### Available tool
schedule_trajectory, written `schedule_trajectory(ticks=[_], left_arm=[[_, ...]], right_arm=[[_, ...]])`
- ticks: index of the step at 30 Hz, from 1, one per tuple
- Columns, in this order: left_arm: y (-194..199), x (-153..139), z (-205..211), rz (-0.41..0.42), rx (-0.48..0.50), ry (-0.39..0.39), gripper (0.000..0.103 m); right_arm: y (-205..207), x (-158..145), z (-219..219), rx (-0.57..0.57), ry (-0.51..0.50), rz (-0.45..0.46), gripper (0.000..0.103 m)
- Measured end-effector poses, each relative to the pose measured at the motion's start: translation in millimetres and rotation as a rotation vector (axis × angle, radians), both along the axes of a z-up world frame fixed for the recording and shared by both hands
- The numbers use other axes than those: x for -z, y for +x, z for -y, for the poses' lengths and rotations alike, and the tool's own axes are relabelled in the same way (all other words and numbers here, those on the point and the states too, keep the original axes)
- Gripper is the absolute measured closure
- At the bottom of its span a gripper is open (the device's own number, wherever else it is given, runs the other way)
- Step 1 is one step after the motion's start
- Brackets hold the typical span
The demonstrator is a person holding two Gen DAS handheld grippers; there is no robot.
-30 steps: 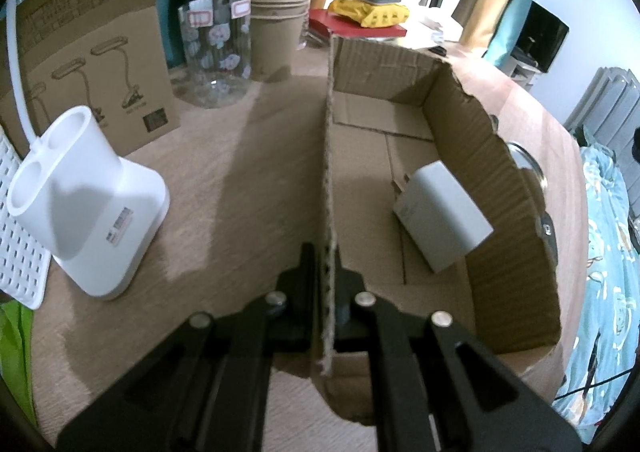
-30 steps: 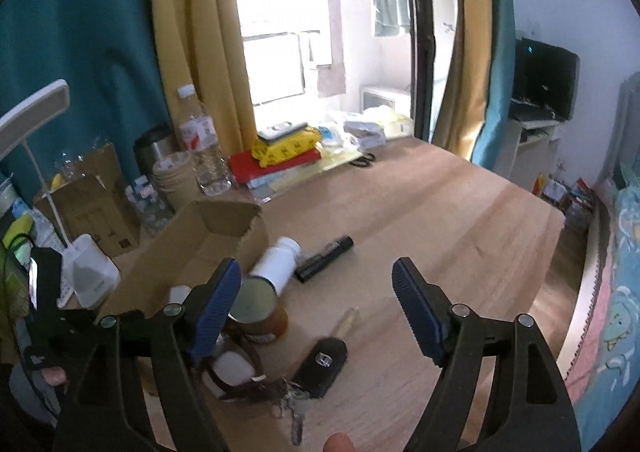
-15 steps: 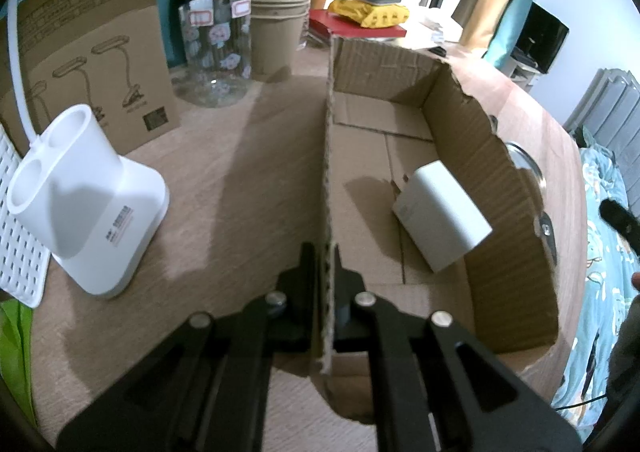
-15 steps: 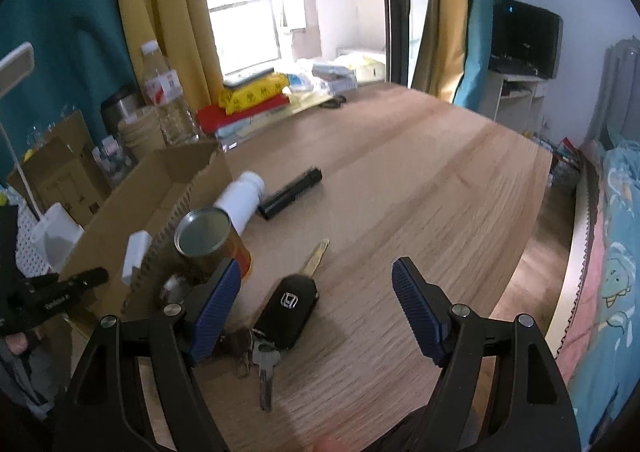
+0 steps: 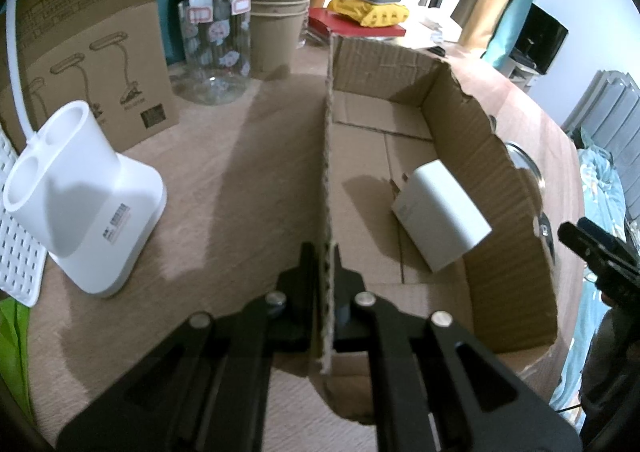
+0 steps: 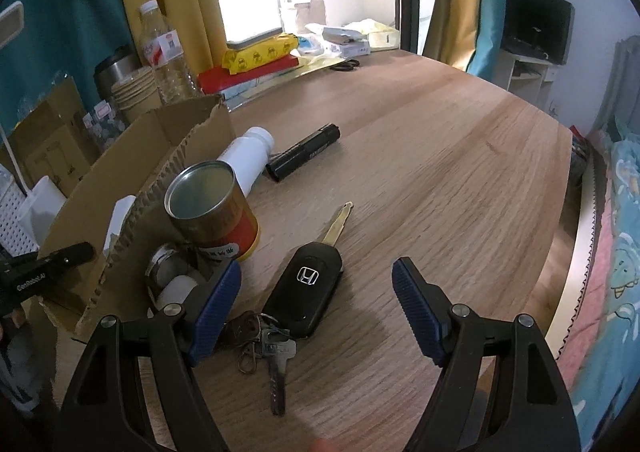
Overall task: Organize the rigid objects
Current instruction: 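Move the right gripper back to the black key fob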
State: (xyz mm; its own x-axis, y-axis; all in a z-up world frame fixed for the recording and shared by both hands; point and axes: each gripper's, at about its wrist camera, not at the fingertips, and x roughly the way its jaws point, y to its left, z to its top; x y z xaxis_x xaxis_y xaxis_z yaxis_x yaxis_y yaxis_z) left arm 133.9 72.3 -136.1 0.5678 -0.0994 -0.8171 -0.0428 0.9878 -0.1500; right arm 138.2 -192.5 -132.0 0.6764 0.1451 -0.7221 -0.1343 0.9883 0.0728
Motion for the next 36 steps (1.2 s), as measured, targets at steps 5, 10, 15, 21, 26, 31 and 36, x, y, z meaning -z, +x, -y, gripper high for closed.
schedule_trajectory(ticks=[5, 10, 15, 21, 26, 31, 36], left_arm=[[0, 0, 0, 0.000, -0.001, 0.000, 0.098], [-1, 0, 1, 0.001, 0.000, 0.000, 0.098], [-1, 0, 0, 0.000, 0.000, 0.000, 0.098], [-1, 0, 0, 0.000, 0.000, -0.001, 0.098], [0, 0, 0, -0.001, 0.001, -0.003, 0.098], [0, 0, -1, 0.000, 0.001, -0.003, 0.098], [0, 0, -1, -0.001, 0.001, -0.004, 0.098]], right_arm=[[6, 7, -4, -0.001, -0.007, -0.019, 0.022], [10, 13, -7, 0.000, -0.023, -0.033, 0.022], [13, 16, -9, 0.004, -0.029, -0.041, 0.022], [14, 22, -11, 0.001, -0.039, -0.048, 0.022], [15, 26, -14, -0.005, -0.050, -0.056, 0.024], [17, 31, -16, -0.009, -0.062, -0.067, 0.032], [17, 32, -15, -0.016, -0.062, -0.070, 0.039]])
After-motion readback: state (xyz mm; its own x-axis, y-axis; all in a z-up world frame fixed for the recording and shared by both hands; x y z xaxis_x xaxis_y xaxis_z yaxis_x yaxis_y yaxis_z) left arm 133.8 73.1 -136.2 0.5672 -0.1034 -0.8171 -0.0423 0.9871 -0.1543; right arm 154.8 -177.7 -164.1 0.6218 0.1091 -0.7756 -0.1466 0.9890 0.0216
